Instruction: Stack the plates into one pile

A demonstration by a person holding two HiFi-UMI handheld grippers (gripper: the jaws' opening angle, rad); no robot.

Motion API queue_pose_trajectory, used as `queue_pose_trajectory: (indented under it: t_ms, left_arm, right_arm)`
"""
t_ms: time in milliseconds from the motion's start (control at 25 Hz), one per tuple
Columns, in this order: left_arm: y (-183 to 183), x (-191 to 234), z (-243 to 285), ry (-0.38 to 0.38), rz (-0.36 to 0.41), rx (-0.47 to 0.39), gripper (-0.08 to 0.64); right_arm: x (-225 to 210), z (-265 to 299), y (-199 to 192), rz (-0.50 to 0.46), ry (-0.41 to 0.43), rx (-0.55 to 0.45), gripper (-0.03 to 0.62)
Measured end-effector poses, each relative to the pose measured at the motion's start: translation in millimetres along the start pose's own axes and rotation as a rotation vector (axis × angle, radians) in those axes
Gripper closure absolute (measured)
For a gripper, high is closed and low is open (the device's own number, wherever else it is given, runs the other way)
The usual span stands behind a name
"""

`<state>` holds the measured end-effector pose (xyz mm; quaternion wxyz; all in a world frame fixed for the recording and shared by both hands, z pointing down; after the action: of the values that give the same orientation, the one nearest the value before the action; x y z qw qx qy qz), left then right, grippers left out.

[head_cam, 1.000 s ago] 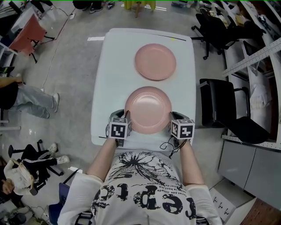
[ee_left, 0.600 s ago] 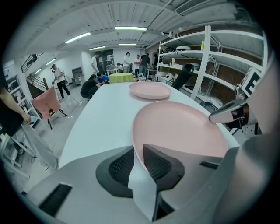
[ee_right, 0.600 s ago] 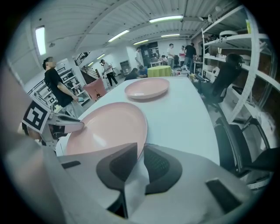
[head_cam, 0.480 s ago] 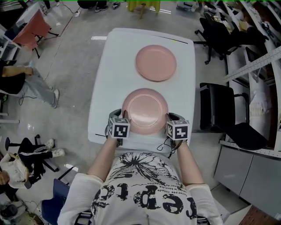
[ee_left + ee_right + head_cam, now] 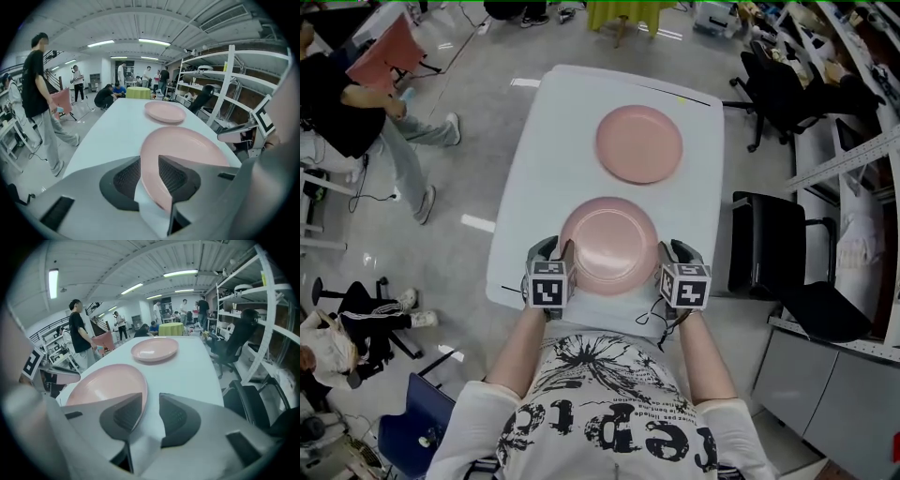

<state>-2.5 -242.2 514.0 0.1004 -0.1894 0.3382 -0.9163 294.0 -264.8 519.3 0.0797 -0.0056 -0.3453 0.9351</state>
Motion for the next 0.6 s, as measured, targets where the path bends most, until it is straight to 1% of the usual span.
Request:
queue_pose_trajectory:
  t_ms: [160,200,240,320,440,480,600]
  left_arm:
    - [24.7,0.0,1.2,-0.043,-0.014,-0.04,0.43]
    - [32.6,1.5,4.3,-0.054,-0.022,-0.049,0.457]
    - [41.7,3.5,8.3,-0.064,-0.032,-0.059,0.507]
    - [62.2,8.9,18.2,-0.085,-0.043,-0.078,0.538]
    - [95.3,17.6,35.4,-0.106,-0.027,-0.096,0.542]
    - [107.1,21.6,41.5,-0.111,-0.017,-0.1,0.558]
    - [142.9,38.6,62.0,-0.127,0.003,-0.109,0.557]
  right_arm:
    - [-9.4,7.1,22.3,0.026,-0.011,-0.02,0.471]
    - [-12.2,10.3,29.7,0.034,-0.017,-0.029,0.471]
    - [-15.5,14.4,38.0,0.041,-0.024,-0.04,0.472]
    - [-21.7,24.9,56.3,0.054,-0.032,-0.062,0.471]
    - [-30.5,40.5,85.7,0.07,-0.039,-0.099,0.473]
    - [-32.8,45.8,96.6,0.073,-0.048,-0.113,0.476]
    - [-35.9,66.9,128.8,0.078,-0.071,-0.135,0.476]
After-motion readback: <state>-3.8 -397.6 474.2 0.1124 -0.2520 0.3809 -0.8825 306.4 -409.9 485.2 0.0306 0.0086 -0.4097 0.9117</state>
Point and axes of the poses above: the fingertips, and each gripper's own axes: z forward along the fingers, x to its left, y out of its top, the point moved 10 cm from there along -z, backward along the fingers, and after that the axes turned 13 degrees about -y, right-handed, at the moved point
